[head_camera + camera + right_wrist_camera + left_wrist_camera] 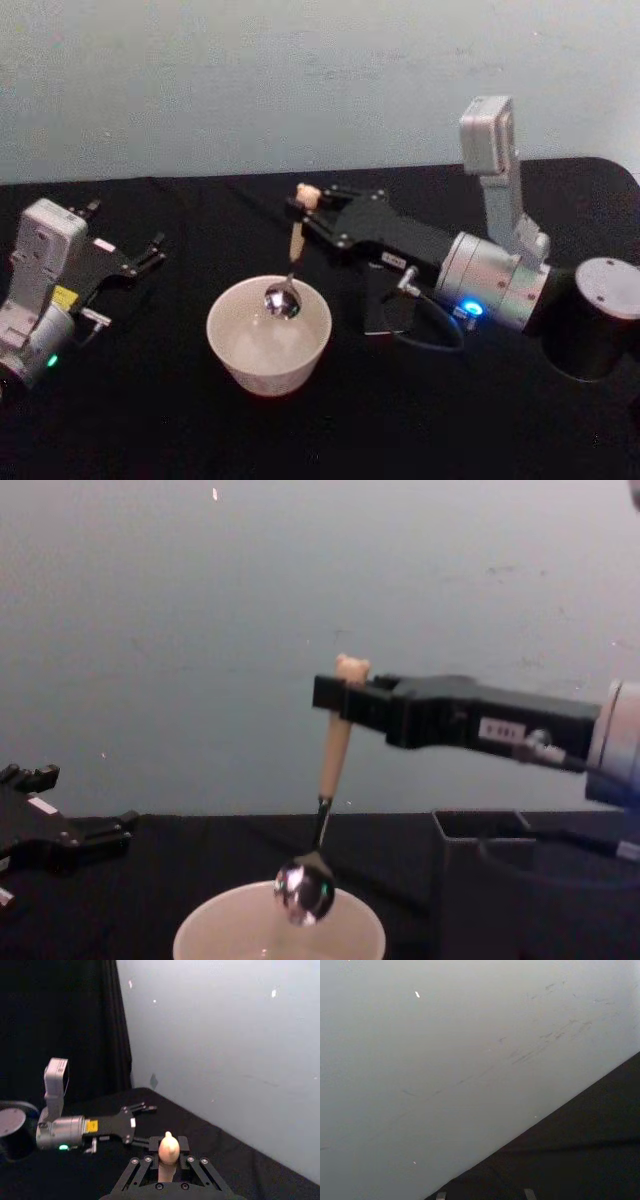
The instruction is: Pick up the stirring spoon with one hand, stir inside the cup, then place it back in its original position.
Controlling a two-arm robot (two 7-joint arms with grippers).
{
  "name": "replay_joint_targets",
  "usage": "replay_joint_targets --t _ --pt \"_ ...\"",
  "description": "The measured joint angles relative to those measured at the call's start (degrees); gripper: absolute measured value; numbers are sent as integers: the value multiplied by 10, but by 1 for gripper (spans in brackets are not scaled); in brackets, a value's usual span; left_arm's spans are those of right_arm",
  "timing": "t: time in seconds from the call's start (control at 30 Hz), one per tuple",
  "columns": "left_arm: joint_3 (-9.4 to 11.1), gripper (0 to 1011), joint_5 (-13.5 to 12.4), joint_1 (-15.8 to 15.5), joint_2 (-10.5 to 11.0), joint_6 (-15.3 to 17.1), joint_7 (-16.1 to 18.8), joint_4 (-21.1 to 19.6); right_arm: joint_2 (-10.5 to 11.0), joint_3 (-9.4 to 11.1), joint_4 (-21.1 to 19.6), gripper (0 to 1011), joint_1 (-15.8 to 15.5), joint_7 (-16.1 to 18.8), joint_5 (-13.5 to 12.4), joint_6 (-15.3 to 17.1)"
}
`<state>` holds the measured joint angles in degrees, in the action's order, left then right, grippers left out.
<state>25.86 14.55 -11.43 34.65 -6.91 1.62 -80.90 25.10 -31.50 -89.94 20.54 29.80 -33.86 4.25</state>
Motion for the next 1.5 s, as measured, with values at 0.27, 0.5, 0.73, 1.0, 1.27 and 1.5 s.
replay_joint_targets --t 0.27,0.5,0.73,1.0,1.27,1.5 --pt "0 1001 0 0 0 0 0 0 2 -22 16 215 0 15 33 -10" --pt "0 1001 0 0 0 0 0 0 1 -34 31 215 -1 26 55 -15" --pt "0 1001 0 0 0 0 0 0 -9 -44 41 215 0 33 67 -14" --pt "0 1001 0 0 0 0 0 0 -30 -56 56 215 5 31 84 -11" --pt "0 1001 0 0 0 0 0 0 -63 -67 89 216 24 27 98 -3" --pt "0 1001 0 0 0 0 0 0 -94 -68 130 215 46 17 111 -7"
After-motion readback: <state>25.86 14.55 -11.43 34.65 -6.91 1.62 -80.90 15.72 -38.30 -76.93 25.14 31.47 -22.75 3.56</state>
